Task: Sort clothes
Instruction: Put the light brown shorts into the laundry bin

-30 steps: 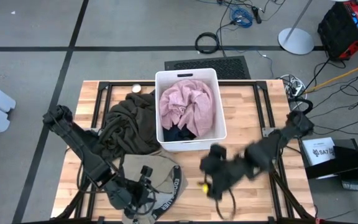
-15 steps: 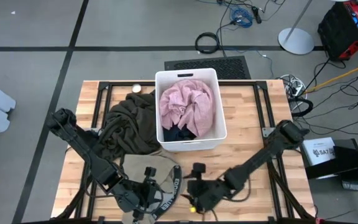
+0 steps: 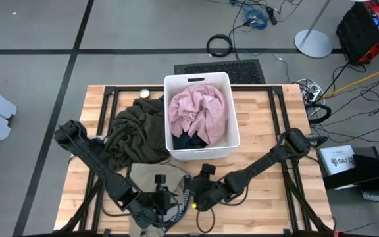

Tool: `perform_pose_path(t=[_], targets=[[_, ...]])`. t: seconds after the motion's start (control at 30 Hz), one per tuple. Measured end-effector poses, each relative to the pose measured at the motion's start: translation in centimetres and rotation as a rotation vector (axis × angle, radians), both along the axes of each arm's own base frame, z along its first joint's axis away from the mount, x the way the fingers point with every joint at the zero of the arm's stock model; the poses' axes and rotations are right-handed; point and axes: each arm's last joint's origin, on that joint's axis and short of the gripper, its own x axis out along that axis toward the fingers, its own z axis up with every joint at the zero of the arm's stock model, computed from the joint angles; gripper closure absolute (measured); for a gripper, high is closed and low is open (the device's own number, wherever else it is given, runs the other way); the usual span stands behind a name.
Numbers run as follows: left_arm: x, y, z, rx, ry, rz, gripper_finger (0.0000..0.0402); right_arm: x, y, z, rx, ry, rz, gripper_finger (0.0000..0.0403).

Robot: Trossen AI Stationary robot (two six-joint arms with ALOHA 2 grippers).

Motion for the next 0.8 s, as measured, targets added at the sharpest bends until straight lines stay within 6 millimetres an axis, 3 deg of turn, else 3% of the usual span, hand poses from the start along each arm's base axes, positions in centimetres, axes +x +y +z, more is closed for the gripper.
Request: perform_pose_path(t=[0.3, 0.8], targets=[[2.6, 2.1, -2.2, 0.08, 0.041, 0.092, 0.0253, -2.1, 0.0, 1.7, 0.009, 0.069, -0.046, 0.0102], [5.3, 5.5, -6.9, 0.143, 0.162, 0.306, 0.0253, -2.6, -0.4, 1.5, 0.011, 0.117, -0.097, 0.0102]])
